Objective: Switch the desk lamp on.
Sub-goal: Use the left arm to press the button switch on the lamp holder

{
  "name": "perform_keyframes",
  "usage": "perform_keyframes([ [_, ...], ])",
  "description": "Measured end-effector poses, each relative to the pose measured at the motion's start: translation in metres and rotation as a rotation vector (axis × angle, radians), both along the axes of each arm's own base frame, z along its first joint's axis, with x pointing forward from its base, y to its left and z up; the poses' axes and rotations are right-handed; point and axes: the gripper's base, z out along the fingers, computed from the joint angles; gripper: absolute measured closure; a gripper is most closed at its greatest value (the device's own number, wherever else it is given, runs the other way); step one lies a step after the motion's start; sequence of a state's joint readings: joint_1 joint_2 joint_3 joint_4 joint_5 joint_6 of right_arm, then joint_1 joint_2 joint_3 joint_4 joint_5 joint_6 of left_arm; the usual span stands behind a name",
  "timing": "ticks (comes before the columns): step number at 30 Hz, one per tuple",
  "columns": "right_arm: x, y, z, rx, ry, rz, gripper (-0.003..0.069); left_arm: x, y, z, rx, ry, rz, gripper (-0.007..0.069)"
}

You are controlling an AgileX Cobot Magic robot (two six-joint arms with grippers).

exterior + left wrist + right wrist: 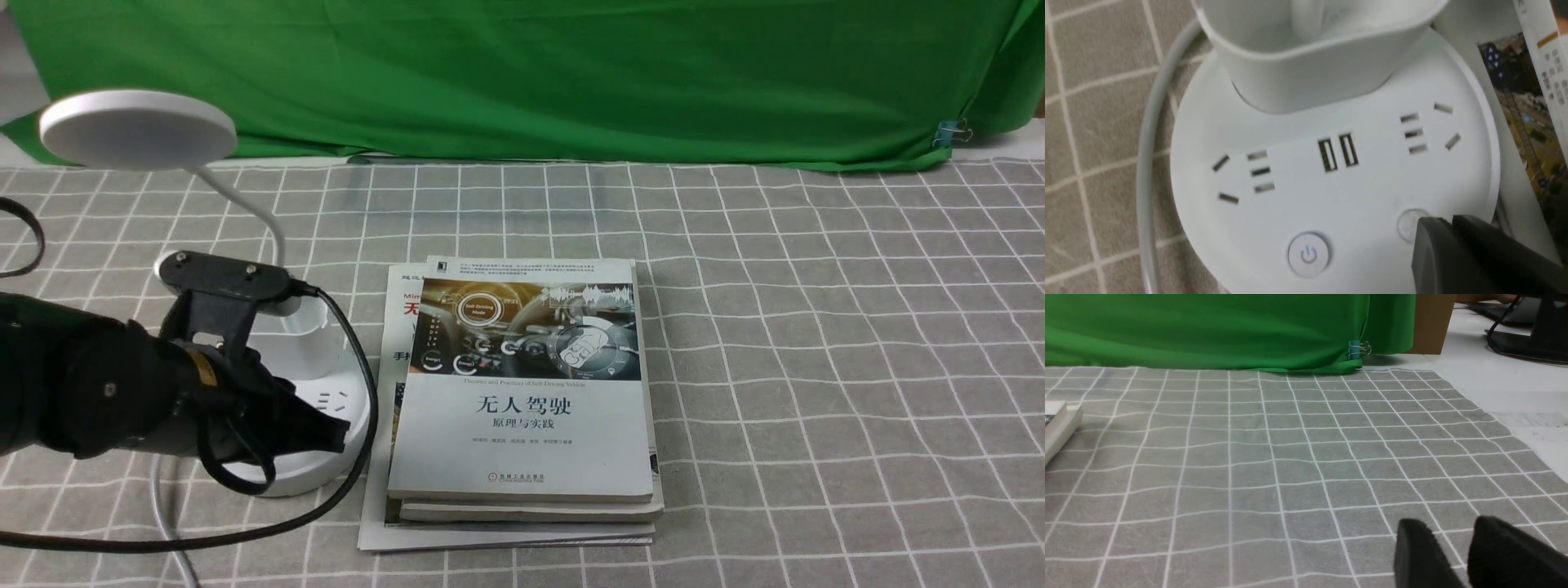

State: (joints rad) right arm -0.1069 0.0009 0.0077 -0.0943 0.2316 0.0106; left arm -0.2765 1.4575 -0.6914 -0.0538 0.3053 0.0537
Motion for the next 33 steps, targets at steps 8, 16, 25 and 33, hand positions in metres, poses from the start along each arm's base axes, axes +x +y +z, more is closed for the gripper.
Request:
perform_keyframes([
  [8, 0.0, 0.0, 0.0, 0.0, 0.0, 0.0, 0.0414, 0.004, -0.001, -0.007, 0.006, 0.002, -0.004, 0.061],
  [16, 0.0, 0.0, 0.0, 0.0, 0.0, 0.0, 0.0414, 0.008, -0.002, -0.013, 0.006, -0.003, -0.002, 0.061],
  [25, 0.0, 0.0, 0.0, 0.0, 0.0, 0.0, 0.0414, 0.007, -0.002, -0.013, 0.006, 0.009, 0.0, 0.061],
  [33, 0.0, 0.0, 0.0, 0.0, 0.0, 0.0, 0.0414, 0.009, -0.002, -0.019, 0.012, 0.031, 0.001, 0.061],
])
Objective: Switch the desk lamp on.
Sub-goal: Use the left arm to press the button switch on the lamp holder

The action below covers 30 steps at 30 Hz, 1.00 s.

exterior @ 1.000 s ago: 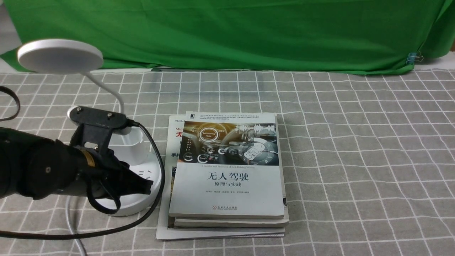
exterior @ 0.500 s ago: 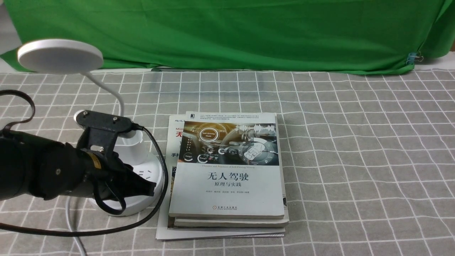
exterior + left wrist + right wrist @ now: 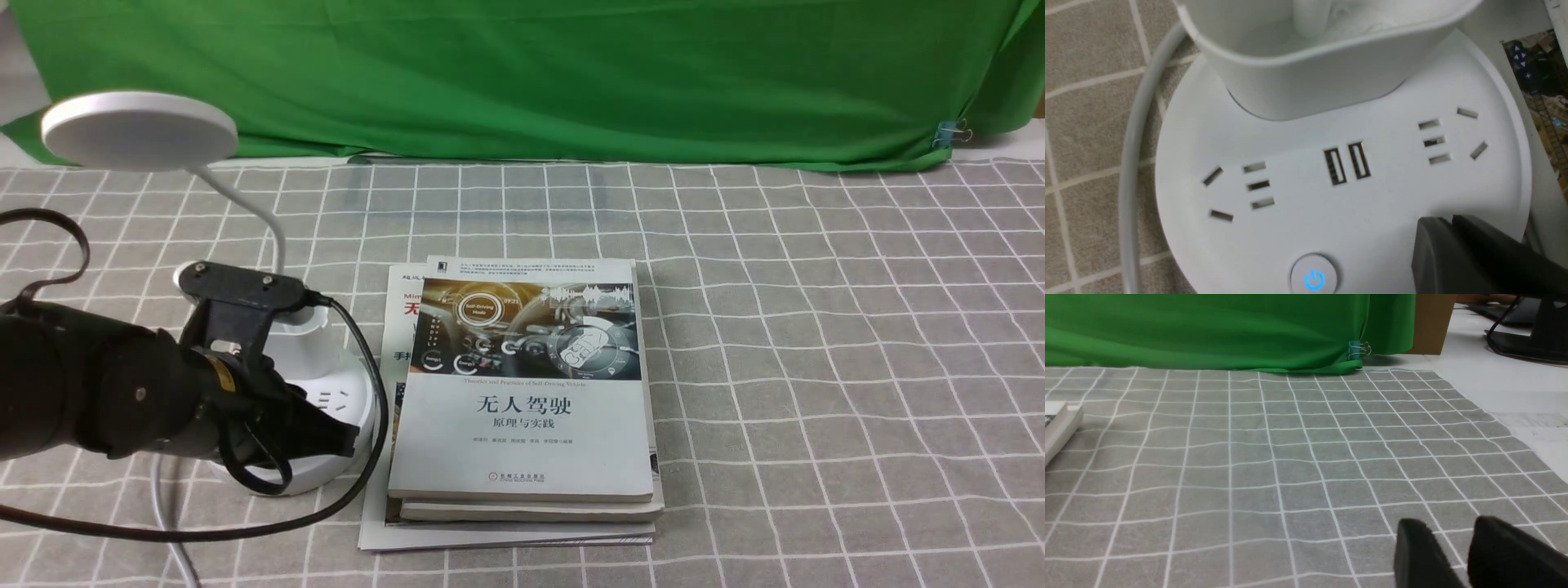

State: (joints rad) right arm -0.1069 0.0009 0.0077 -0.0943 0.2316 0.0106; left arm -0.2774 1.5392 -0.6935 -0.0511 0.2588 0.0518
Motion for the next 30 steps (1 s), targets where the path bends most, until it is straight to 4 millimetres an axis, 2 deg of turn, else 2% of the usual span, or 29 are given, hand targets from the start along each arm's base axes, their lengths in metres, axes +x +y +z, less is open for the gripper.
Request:
perform_keyframes([
  [30, 0.0, 0.0, 0.0, 0.0, 0.0, 0.0, 0.0414, 0.004, -0.001, 0.0052, -0.013, -0.048, 0.002, 0.061],
])
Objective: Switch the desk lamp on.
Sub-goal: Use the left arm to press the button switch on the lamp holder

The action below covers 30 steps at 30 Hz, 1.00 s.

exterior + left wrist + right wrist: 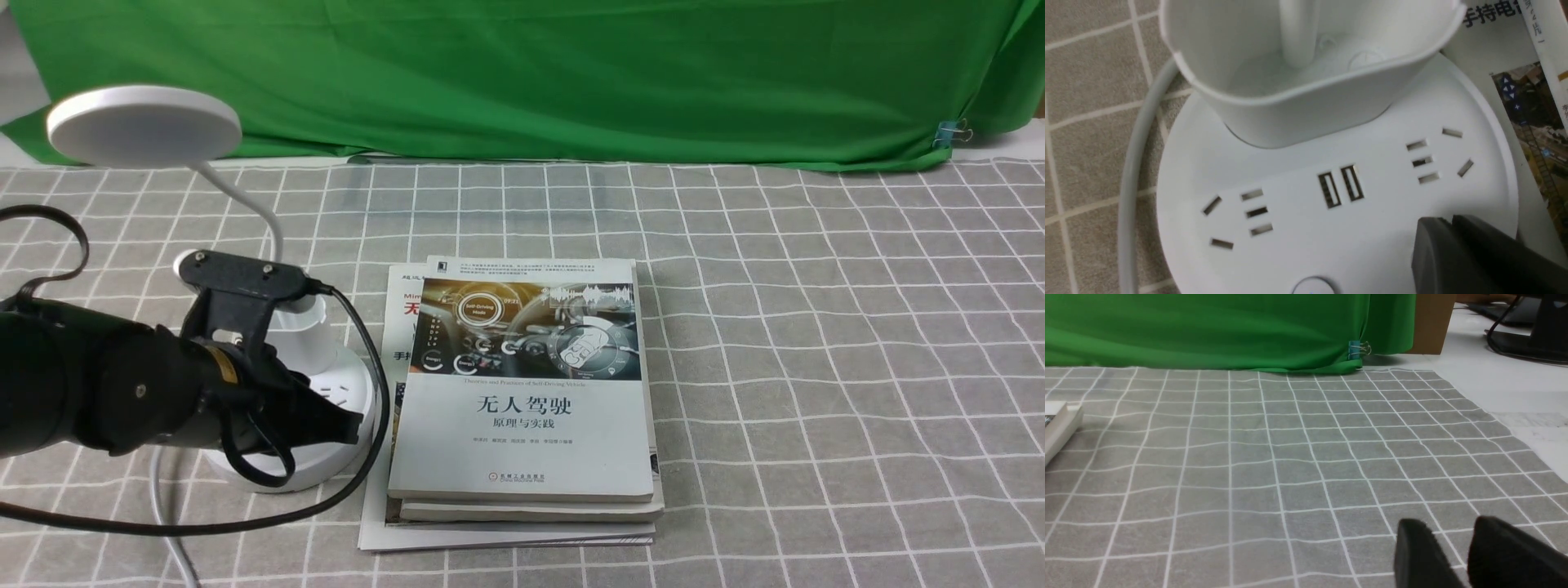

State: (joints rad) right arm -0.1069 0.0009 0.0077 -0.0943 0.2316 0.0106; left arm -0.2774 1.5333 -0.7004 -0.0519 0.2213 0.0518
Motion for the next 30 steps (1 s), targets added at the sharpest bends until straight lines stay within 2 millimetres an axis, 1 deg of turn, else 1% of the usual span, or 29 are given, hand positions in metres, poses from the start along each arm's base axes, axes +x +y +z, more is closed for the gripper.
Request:
perform_keyframes([
  [21, 0.0, 0.0, 0.0, 0.0, 0.0, 0.0, 0.0414, 0.0004, -0.0001, -0.0012, 0.001, 0.002, 0.0, 0.061],
  [30, 0.0, 0.0, 0.0, 0.0, 0.0, 0.0, 0.0414, 0.0058, -0.0014, -0.01, 0.001, -0.003, 0.002, 0.061],
])
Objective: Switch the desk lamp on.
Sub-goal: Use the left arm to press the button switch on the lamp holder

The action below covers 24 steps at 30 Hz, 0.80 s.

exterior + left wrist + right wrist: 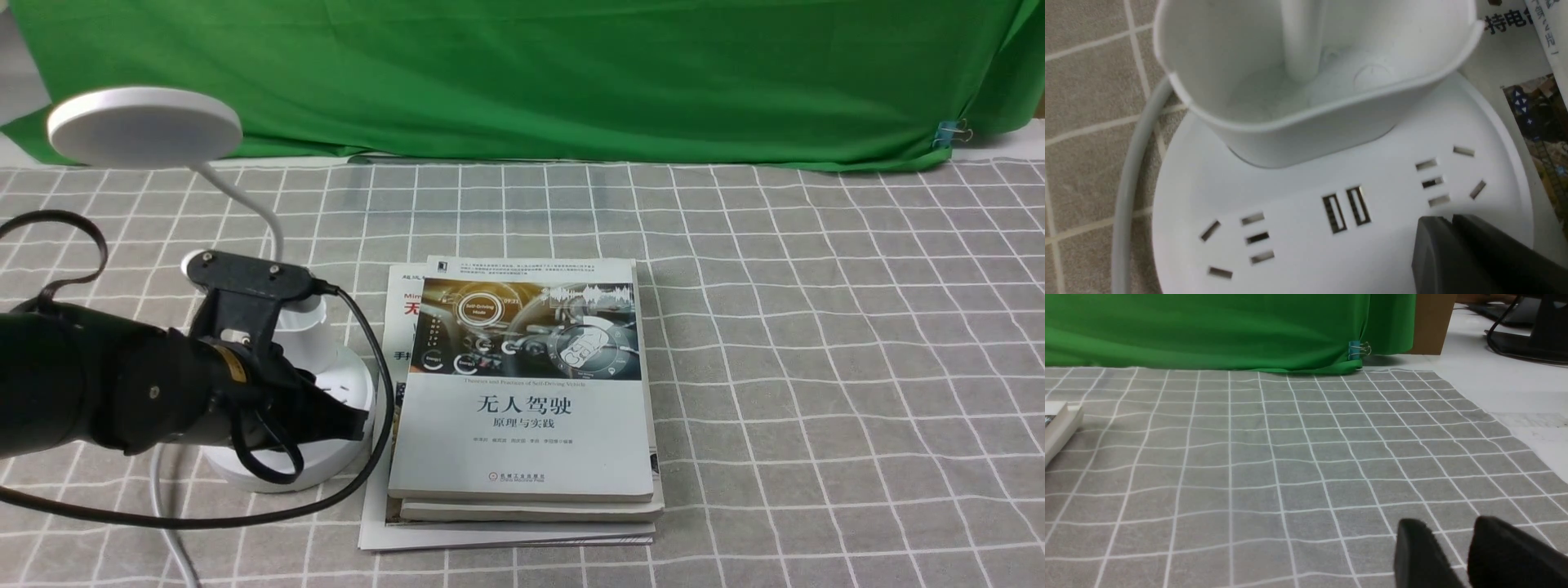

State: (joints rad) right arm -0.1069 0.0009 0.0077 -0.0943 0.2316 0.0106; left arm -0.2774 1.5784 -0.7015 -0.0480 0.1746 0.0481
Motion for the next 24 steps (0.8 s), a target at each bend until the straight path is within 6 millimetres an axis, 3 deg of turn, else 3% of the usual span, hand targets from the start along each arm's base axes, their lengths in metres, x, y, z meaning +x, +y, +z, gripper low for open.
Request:
perform_keyframes([
  [24, 0.0, 0.0, 0.0, 0.0, 0.0, 0.0, 0.0414, -0.007, 0.002, 0.012, -0.011, 0.007, 0.009, 0.061],
])
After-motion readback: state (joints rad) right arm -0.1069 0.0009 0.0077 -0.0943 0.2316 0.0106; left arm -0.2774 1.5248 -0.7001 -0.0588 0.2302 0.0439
